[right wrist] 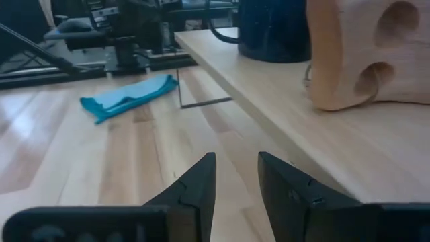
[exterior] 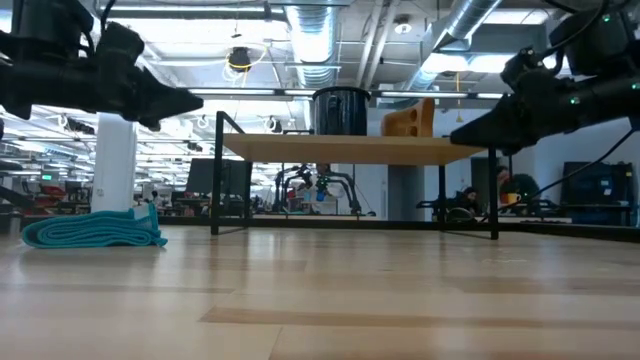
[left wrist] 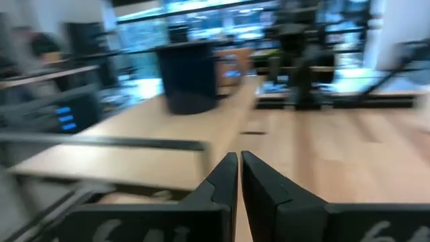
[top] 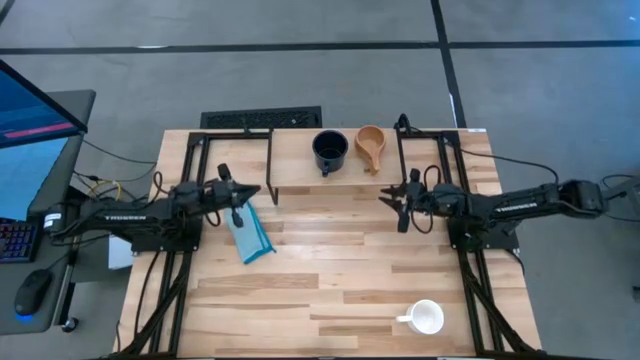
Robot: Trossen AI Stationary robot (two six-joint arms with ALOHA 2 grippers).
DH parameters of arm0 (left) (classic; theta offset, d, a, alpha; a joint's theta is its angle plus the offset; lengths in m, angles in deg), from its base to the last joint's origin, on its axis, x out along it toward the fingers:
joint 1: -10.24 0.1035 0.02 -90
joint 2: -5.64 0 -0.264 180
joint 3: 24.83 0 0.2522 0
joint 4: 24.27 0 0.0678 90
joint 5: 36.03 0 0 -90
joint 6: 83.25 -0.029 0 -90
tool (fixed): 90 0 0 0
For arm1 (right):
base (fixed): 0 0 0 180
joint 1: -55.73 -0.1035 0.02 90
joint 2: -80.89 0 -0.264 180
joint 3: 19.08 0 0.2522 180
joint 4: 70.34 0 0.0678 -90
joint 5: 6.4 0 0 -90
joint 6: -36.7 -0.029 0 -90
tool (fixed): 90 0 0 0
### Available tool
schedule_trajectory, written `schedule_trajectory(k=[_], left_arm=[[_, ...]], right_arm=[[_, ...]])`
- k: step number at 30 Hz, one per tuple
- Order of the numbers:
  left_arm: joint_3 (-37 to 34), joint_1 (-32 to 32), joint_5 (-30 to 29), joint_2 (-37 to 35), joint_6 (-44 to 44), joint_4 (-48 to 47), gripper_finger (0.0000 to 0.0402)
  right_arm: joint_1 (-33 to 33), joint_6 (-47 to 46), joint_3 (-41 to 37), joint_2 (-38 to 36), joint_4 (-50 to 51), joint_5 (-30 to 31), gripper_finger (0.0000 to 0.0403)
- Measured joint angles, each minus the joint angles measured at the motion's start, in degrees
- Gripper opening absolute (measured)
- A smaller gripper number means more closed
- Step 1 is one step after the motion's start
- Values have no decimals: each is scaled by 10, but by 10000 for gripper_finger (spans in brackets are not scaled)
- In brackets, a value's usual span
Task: Stack small to large cups/mugs on shelf
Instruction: Put the white mug on the shelf
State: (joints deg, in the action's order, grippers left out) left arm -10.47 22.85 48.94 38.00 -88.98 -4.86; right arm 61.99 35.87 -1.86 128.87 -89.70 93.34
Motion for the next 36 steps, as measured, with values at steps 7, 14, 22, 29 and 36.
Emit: schedule_trajectory(k=[7,14,22,29,36], left_arm=[[0,28,-14,-2,7,-3,10],[0,28,-43,-37,-19,39,2],[-1,28,-66,-85,-3,-39,0],[-1,28,-73,-115,-18,-43,0],[-1,28,-72,-118,-19,-80,0]], right_arm=[[35,9,0,0,-1,-30,134],[51,9,0,0,-8,-55,134],[36,8,0,0,-26,-54,134],[-5,-23,0,0,-29,-62,134],[-49,-70,25,-2,1,-91,134]])
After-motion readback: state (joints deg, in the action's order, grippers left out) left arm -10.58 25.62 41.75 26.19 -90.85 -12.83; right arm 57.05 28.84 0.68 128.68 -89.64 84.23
